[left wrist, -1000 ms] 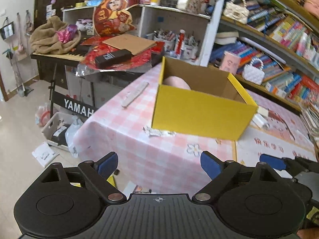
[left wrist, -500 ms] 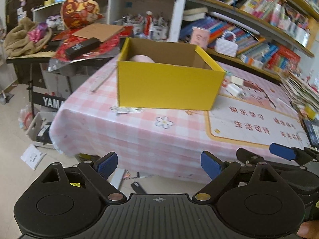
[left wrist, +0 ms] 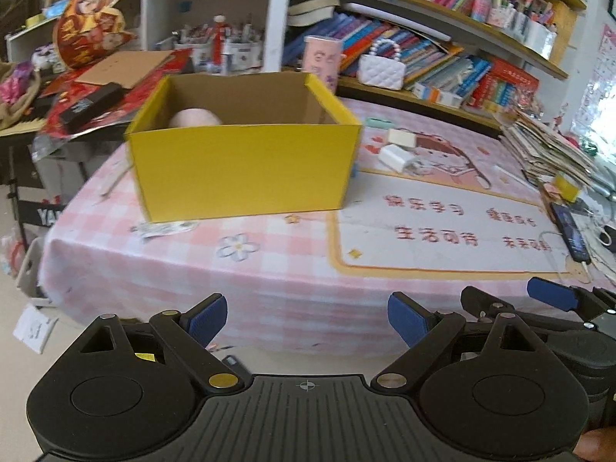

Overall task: Organize objects
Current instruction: 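Withdraw both tools from the box toward the white items on the mat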

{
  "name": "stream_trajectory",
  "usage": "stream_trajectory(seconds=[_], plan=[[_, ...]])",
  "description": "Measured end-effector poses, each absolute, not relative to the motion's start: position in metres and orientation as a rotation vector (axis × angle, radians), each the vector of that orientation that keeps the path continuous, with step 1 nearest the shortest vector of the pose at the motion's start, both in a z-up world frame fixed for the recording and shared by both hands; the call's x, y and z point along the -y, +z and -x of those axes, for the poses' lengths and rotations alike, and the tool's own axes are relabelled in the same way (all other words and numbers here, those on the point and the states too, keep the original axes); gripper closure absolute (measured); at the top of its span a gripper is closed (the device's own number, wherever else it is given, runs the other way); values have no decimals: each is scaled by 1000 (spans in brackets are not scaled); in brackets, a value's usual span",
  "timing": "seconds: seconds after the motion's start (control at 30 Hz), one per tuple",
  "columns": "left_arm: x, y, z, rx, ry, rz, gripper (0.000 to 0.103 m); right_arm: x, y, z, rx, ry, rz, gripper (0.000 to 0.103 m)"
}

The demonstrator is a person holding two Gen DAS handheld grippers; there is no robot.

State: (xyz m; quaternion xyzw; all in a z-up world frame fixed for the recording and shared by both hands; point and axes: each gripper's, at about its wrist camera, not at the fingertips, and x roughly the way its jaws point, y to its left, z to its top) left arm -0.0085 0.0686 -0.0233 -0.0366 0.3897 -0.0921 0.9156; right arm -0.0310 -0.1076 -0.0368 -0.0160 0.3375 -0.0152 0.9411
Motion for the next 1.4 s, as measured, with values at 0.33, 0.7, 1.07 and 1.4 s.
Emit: stream_trajectory(seconds=[0.33, 0.7, 1.07, 1.4], plan=[[-3, -30, -29, -840, -276, 45, 9, 168, -40, 7, -725, -108, 23, 26], [46, -38, -74, -876, -256, 63, 9, 219, -45, -40, -766, -82, 35, 23], [80, -49, -112, -913, -188, 89, 9, 255, -59, -88, -811, 11, 36, 22], [93, -45, -155, -877, -95, 107, 9, 275, -65, -132, -794, 67, 22, 21]])
